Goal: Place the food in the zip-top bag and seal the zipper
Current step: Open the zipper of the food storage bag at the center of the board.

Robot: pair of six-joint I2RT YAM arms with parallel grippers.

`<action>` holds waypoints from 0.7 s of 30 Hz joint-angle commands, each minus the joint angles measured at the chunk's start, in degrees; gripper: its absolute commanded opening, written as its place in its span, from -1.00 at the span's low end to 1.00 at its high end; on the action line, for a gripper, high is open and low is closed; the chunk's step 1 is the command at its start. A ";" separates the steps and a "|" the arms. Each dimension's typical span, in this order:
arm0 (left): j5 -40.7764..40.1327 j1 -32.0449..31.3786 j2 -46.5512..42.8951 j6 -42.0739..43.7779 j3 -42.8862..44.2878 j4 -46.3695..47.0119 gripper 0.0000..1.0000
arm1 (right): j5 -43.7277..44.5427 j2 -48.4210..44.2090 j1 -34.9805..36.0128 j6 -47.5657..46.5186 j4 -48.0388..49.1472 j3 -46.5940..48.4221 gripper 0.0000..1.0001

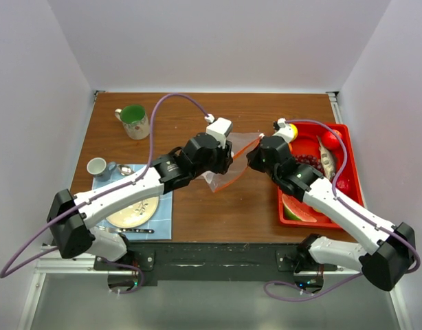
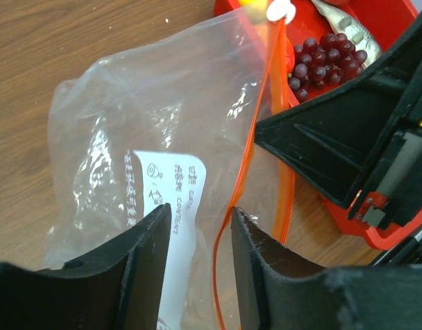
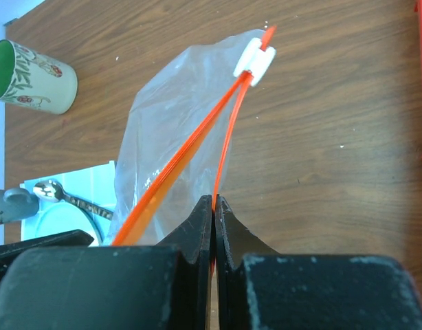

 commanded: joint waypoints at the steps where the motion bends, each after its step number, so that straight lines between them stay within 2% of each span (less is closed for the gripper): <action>1: -2.56 -1.68 2.11 4.47 5.51 -3.37 -0.07 | -0.53 0.48 -0.22 -1.21 0.21 3.98 -1.00; 9: -6.43 -2.56 6.06 6.76 9.38 -6.81 -0.03 | -0.35 1.54 -0.22 -1.48 -0.84 5.92 -1.00; 17: -0.20 -3.53 6.42 5.88 7.45 -3.48 -0.03 | -0.18 3.21 -0.22 -1.65 -4.00 8.20 -1.00; 21: 0.16 -3.97 7.73 5.18 7.10 -2.16 -0.01 | 1.05 2.95 -0.22 -2.00 -5.58 8.73 -1.00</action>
